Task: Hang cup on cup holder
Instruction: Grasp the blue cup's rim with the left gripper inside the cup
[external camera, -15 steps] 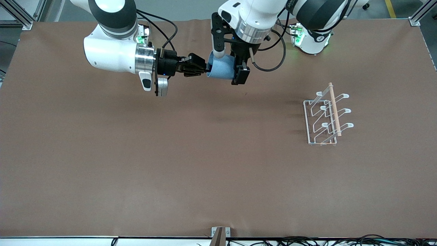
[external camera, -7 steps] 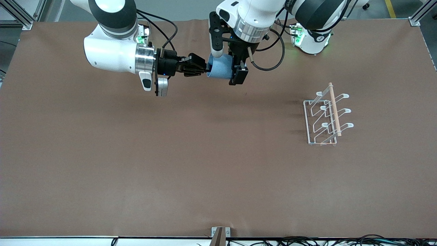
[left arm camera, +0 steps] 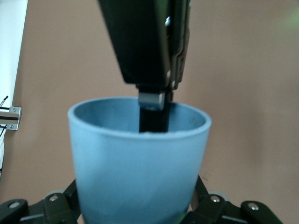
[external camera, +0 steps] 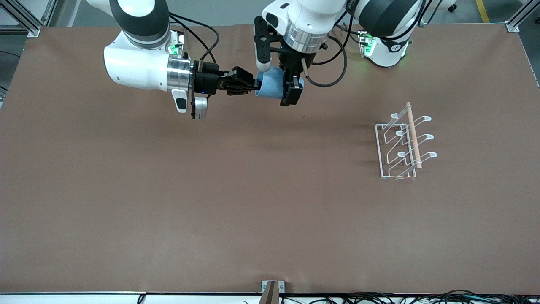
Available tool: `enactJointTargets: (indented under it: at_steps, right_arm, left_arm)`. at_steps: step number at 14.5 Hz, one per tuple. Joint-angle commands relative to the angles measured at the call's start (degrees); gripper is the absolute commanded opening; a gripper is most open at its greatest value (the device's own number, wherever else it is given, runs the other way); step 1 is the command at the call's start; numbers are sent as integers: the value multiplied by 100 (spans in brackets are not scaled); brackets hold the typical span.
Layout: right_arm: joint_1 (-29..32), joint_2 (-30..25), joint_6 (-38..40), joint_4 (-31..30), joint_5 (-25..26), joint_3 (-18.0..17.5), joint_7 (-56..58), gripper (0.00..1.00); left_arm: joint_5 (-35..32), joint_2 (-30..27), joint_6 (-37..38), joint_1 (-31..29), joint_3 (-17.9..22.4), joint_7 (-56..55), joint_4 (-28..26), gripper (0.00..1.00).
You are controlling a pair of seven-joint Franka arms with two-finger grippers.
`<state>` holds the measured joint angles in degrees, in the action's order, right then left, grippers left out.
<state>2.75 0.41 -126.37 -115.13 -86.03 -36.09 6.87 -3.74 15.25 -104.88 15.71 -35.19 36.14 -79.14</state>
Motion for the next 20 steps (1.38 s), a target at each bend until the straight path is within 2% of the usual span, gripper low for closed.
enactJointTargets:
  at_steps: [1, 3, 4, 5, 6, 9, 13, 14, 16, 17, 20]
  right_arm:
    - [32, -199, 16, -106, -230, -38, 51, 5]
    - [32, -199, 16, -106, -229, -38, 51, 5]
    - [32, -199, 16, -106, -230, -38, 51, 5]
    - [32, -199, 16, -106, -221, -38, 51, 5]
    - [32, -199, 16, -106, -229, -38, 51, 5]
    - [32, -199, 24, -106, -221, -38, 8, 9]
    - [32, -199, 33, -106, -229, -38, -19, 11]
    - [32, -199, 33, -106, -221, -38, -19, 17]
    - [32, -199, 25, -106, -221, -38, -19, 94]
    - [32, -199, 24, -106, -221, -38, -19, 100]
    - [41, -199, 42, -106, -221, -29, 7, 100]
  left_arm:
    - [-215, 207, -112, 116, -58, -168, 171, 87]
    - [-373, 216, -112, 125, -110, -177, 171, 77]
    - [-408, 242, -121, 116, -128, -168, 171, 60]
    - [-539, 259, -130, 99, -137, 14, 171, 30]
    - [-819, 286, -217, 90, -154, 451, 162, 19]
    - [-971, 286, -393, 11, -199, 781, 153, 3]
    - [-971, 233, -393, -7, -199, 772, 145, 1]
    - [-962, 224, -393, -7, -199, 781, 145, 1]
    - [-953, 207, -385, -16, -190, 790, 136, 1]
    - [-945, 189, -367, -16, -190, 781, 127, 1]
    - [-927, 93, -306, -16, -164, 772, 66, 1]
